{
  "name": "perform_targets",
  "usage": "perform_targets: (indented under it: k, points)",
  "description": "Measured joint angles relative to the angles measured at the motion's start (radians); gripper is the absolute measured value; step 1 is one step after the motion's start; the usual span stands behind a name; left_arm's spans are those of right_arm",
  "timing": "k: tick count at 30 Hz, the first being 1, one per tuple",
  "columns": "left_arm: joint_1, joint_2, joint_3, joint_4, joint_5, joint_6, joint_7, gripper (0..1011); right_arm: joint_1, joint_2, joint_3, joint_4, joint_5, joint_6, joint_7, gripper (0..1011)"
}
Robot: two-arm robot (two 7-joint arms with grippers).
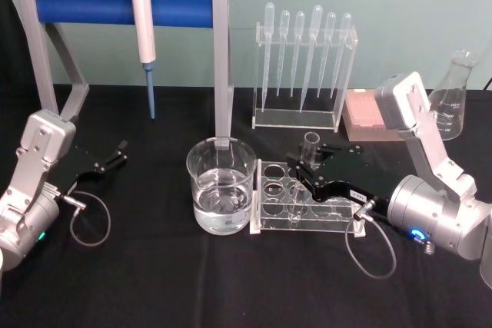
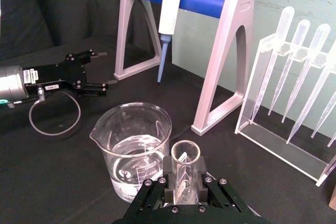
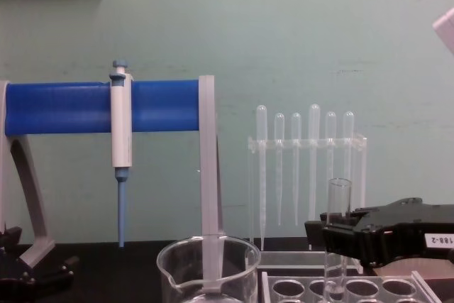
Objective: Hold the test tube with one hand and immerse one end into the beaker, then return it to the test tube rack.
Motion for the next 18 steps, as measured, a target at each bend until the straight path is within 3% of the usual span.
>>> perform_targets:
  k: [4,18]
  points:
    - [0.0,0.0,0.0,0.0,0.0,0.0,0.0,1000,0.0,0.0,0.0,0.0,0.0,0.0,0.0,264]
    - [0.0,0.0,0.0,0.0,0.0,0.0,0.0,1000,0.0,0.0,0.0,-0.001,0.001,0.0,-0.001,691]
